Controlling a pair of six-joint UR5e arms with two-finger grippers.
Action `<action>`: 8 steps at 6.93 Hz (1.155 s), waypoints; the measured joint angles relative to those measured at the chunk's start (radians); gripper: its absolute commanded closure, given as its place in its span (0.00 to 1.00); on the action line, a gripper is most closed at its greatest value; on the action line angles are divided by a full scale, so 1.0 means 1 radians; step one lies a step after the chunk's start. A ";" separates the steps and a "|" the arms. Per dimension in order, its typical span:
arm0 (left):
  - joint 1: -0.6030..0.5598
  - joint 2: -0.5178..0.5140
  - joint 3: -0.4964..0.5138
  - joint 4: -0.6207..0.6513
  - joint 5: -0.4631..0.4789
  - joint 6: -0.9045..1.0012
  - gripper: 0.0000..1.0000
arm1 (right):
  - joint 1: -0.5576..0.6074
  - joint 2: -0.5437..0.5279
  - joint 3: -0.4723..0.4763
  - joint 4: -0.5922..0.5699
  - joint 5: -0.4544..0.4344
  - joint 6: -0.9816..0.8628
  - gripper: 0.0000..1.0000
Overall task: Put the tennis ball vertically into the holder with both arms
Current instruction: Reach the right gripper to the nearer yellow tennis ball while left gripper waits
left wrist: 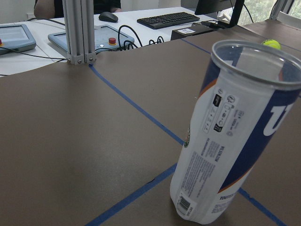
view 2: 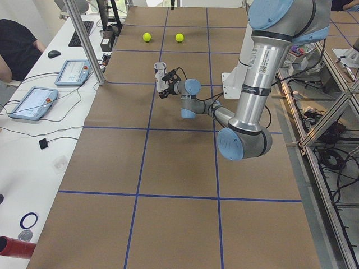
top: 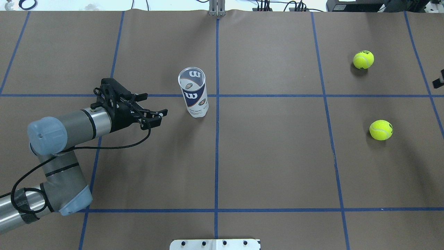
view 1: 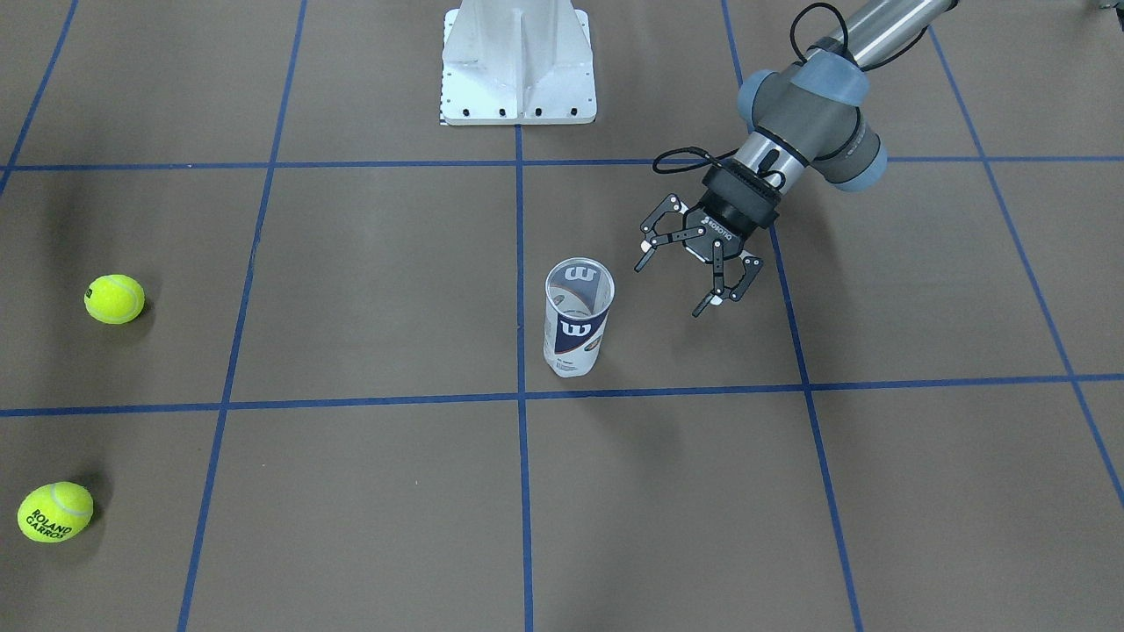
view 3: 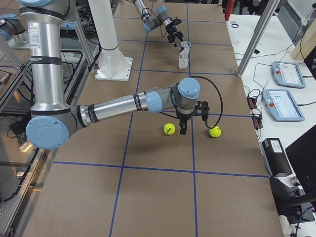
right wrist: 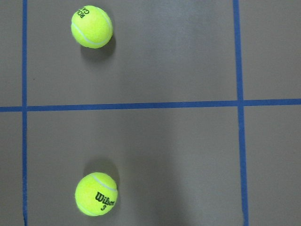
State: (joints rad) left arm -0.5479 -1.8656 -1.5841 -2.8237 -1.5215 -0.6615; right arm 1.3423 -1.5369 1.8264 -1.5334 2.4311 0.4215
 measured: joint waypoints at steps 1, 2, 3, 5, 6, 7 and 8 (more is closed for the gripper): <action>0.000 0.000 0.001 0.001 0.000 0.000 0.01 | -0.079 0.007 -0.009 0.083 -0.030 0.111 0.01; 0.000 -0.001 0.001 0.001 0.000 0.000 0.01 | -0.140 0.007 -0.022 0.145 -0.061 0.177 0.01; 0.000 -0.005 0.001 0.000 0.000 0.000 0.01 | -0.178 0.003 -0.038 0.176 -0.078 0.203 0.01; 0.001 -0.008 0.002 0.000 0.000 0.000 0.01 | -0.236 -0.002 -0.058 0.191 -0.091 0.215 0.01; 0.002 -0.009 0.002 0.000 0.000 0.000 0.01 | -0.259 -0.003 -0.065 0.192 -0.096 0.218 0.01; 0.002 -0.009 0.002 0.000 0.001 0.000 0.01 | -0.283 -0.002 -0.075 0.192 -0.111 0.221 0.01; 0.002 -0.010 0.002 0.000 0.001 0.000 0.01 | -0.305 0.001 -0.082 0.193 -0.130 0.224 0.01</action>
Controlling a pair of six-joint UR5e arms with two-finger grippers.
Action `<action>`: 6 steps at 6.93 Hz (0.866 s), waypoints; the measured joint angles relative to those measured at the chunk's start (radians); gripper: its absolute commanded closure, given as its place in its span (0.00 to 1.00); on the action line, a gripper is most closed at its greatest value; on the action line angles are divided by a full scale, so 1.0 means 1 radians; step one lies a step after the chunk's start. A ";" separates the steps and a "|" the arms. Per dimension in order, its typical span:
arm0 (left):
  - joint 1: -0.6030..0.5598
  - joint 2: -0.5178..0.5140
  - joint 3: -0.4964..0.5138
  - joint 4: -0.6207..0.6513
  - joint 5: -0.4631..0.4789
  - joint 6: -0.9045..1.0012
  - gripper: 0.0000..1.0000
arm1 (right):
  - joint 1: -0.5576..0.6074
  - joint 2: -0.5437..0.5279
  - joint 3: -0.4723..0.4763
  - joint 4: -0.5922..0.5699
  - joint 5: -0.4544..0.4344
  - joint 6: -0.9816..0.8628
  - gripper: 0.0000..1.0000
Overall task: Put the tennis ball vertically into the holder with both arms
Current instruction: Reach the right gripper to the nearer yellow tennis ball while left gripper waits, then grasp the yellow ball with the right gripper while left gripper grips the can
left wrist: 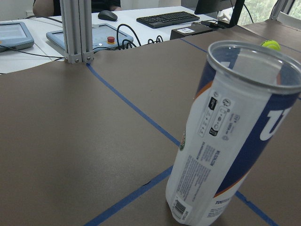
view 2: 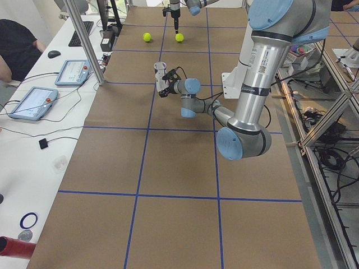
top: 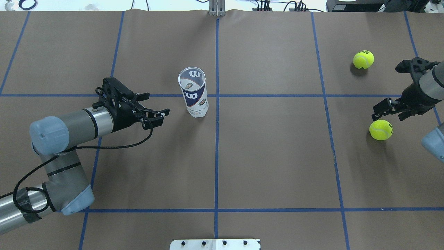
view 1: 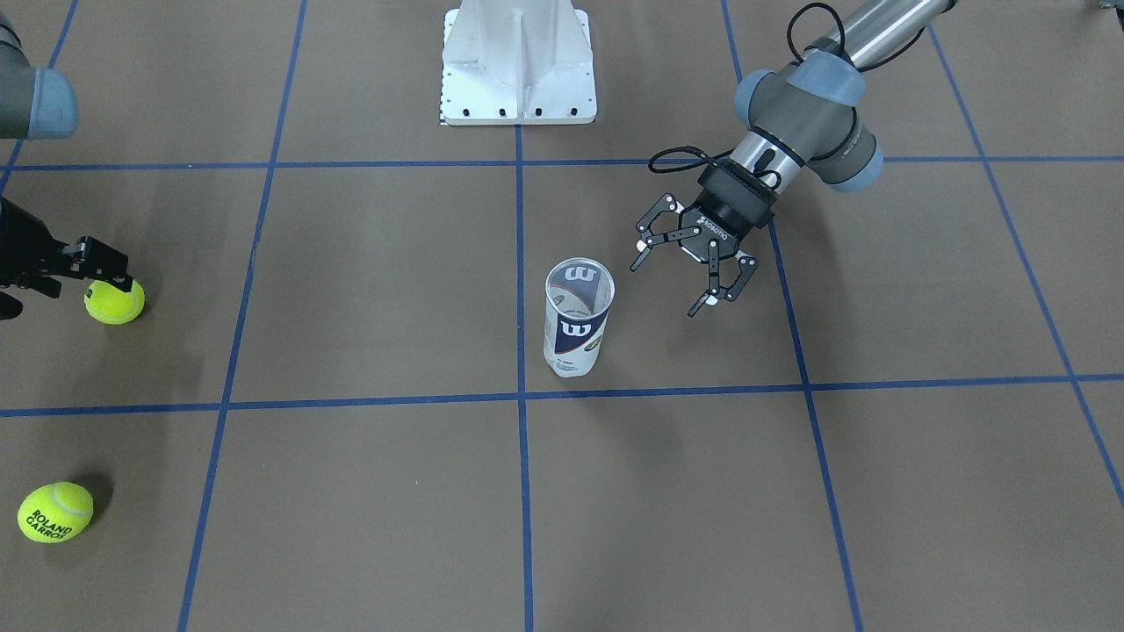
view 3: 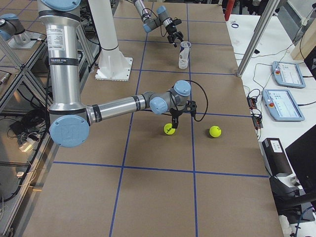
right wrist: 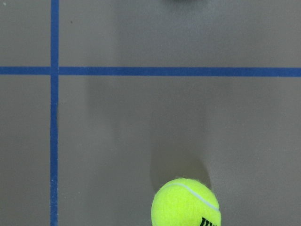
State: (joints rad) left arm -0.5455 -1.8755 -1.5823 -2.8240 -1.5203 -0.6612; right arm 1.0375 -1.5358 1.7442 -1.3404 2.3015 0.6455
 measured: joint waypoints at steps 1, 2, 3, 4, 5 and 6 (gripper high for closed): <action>0.000 0.000 0.001 0.000 0.000 0.000 0.01 | -0.014 0.003 -0.007 0.000 -0.017 -0.002 0.01; 0.001 0.000 0.003 0.000 0.000 0.001 0.01 | -0.027 0.005 -0.017 0.000 -0.043 -0.004 0.01; 0.001 0.000 0.003 0.000 0.000 0.002 0.01 | -0.045 0.008 -0.033 0.001 -0.069 -0.007 0.01; 0.002 0.000 0.005 -0.001 0.000 0.003 0.01 | -0.062 0.010 -0.048 0.002 -0.087 -0.009 0.01; 0.002 0.001 0.008 -0.003 0.000 0.006 0.01 | -0.074 0.010 -0.058 0.003 -0.096 -0.009 0.09; 0.002 0.002 0.010 -0.005 0.000 0.009 0.01 | -0.083 0.010 -0.063 0.004 -0.102 -0.009 0.36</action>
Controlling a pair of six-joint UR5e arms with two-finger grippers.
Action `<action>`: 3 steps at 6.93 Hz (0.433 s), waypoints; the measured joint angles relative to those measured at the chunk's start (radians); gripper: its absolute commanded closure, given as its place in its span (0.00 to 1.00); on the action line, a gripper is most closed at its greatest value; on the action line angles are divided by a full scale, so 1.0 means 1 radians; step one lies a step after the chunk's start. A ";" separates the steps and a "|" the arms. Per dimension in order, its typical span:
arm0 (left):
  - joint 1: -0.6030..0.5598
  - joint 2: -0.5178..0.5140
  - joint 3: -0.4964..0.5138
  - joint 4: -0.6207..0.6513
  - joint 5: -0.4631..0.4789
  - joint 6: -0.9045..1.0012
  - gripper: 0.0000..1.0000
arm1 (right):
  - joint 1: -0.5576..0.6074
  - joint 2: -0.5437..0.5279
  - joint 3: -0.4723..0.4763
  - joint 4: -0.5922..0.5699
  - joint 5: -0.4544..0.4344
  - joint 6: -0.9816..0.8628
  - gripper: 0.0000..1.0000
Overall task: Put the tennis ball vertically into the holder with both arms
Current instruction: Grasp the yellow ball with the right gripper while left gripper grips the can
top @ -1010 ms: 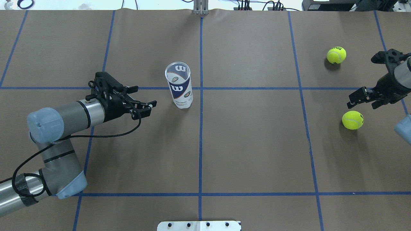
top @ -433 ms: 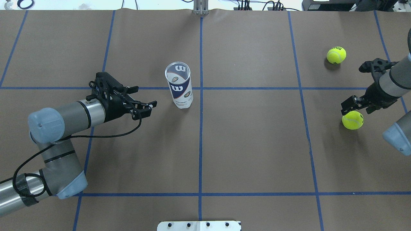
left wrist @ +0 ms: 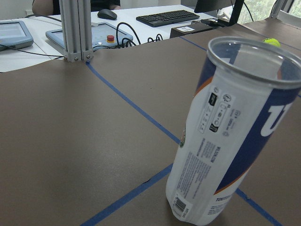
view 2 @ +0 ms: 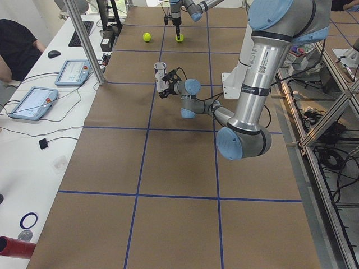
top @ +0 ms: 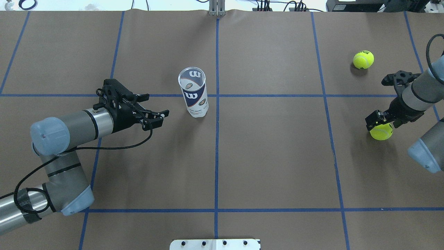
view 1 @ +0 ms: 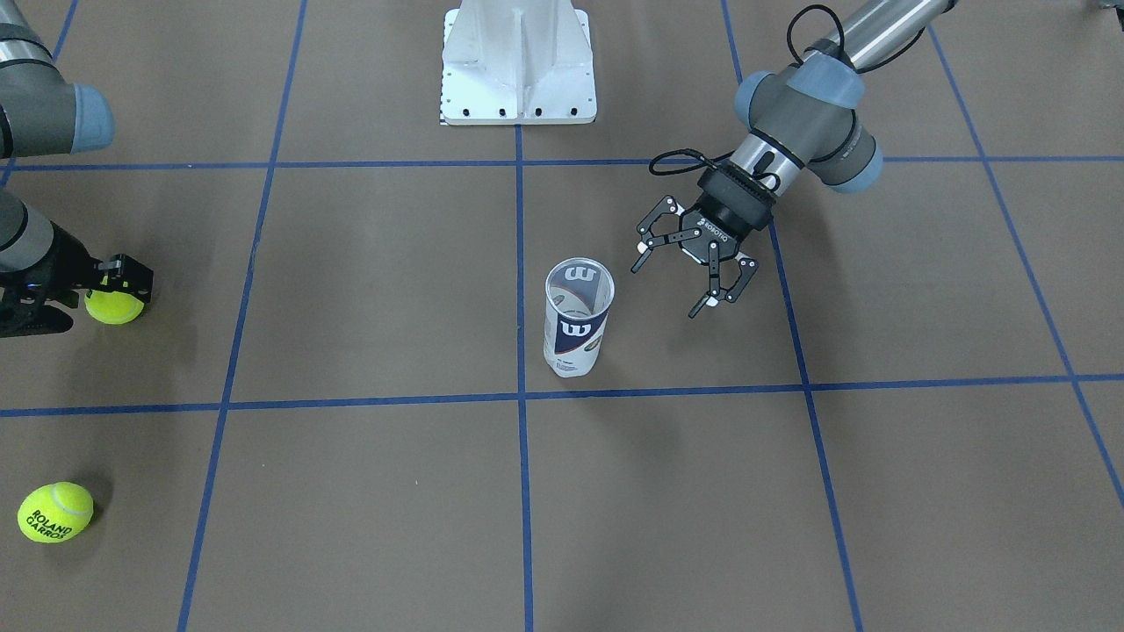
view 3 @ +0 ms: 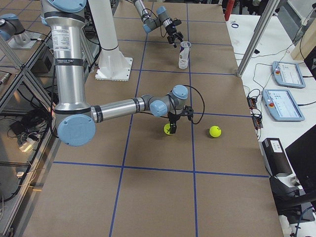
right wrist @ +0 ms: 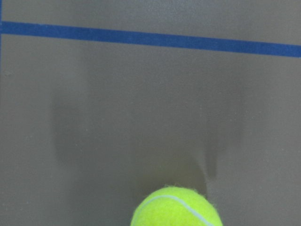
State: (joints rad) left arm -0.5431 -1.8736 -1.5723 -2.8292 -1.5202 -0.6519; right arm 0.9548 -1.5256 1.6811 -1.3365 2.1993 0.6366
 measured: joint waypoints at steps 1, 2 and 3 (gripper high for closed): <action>0.000 0.000 0.001 -0.002 0.000 0.002 0.01 | -0.008 0.000 -0.004 0.000 -0.013 0.000 0.69; 0.000 -0.002 0.001 -0.003 0.000 0.002 0.01 | -0.013 0.001 -0.004 0.001 -0.028 -0.001 1.00; 0.000 -0.004 0.001 -0.004 0.000 0.000 0.01 | -0.015 0.001 -0.001 0.003 -0.035 -0.004 1.00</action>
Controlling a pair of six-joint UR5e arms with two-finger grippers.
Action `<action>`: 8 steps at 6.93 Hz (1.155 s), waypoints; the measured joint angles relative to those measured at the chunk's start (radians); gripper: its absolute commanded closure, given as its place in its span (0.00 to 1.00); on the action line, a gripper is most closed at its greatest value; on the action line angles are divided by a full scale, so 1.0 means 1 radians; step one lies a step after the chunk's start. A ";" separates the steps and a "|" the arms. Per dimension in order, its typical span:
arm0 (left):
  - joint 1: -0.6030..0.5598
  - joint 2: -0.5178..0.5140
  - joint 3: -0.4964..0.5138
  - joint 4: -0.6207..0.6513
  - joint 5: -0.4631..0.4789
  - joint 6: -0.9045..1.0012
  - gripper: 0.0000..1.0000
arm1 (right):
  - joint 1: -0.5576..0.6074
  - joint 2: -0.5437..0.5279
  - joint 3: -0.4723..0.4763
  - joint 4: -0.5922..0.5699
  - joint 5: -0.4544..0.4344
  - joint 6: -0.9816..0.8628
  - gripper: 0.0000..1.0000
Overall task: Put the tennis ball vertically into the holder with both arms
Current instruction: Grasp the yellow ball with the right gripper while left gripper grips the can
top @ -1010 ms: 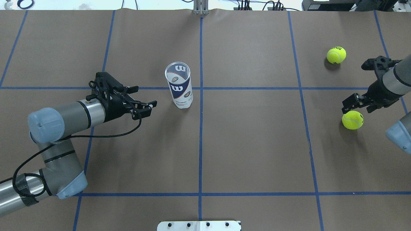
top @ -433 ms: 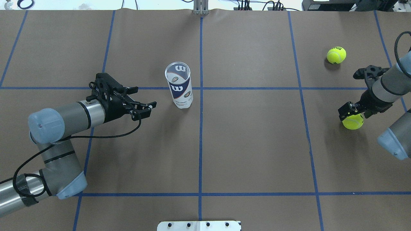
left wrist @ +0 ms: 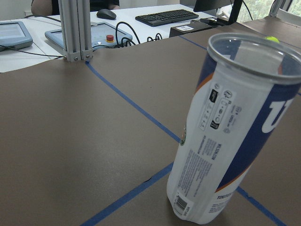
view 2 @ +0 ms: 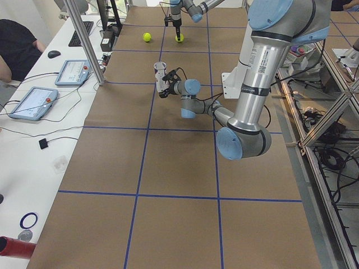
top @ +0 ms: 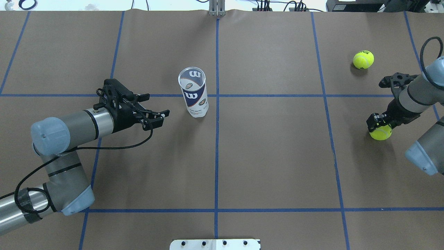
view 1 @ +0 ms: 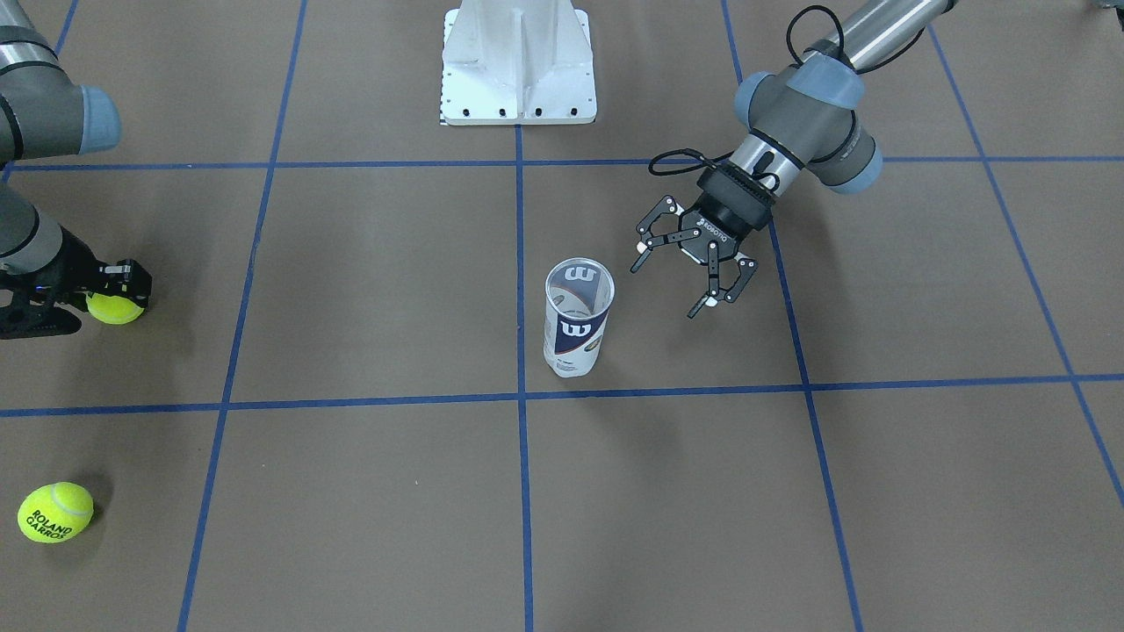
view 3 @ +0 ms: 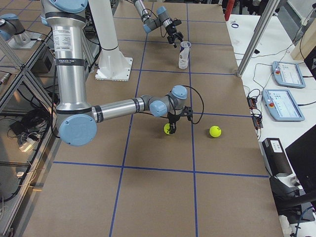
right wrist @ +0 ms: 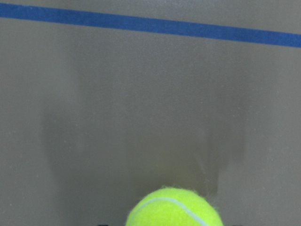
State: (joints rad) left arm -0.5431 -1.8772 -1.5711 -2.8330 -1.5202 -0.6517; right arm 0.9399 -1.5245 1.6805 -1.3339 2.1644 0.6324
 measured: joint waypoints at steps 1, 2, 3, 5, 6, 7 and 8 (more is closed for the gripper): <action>0.000 -0.001 -0.001 0.000 0.000 0.000 0.01 | 0.000 0.000 0.013 0.004 0.001 -0.005 1.00; 0.000 -0.002 -0.002 0.000 0.000 -0.001 0.01 | 0.003 0.000 0.036 0.008 0.008 -0.008 1.00; 0.000 -0.002 -0.001 0.000 0.000 0.000 0.01 | 0.014 0.001 0.064 0.010 0.021 -0.009 1.00; 0.016 -0.004 0.007 0.000 0.019 0.006 0.01 | 0.069 0.041 0.093 0.010 0.102 -0.001 1.00; 0.054 -0.014 0.018 0.000 0.078 0.017 0.01 | 0.092 0.072 0.096 0.008 0.143 0.006 1.00; 0.098 -0.037 0.034 -0.001 0.162 0.042 0.01 | 0.108 0.105 0.097 0.003 0.174 0.018 1.00; 0.125 -0.064 0.049 -0.003 0.221 0.064 0.01 | 0.120 0.134 0.098 0.000 0.196 0.033 1.00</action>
State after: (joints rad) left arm -0.4183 -1.9415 -1.5220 -2.8355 -1.2988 -0.5876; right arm 1.0599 -1.3907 1.7781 -1.3337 2.3608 0.6652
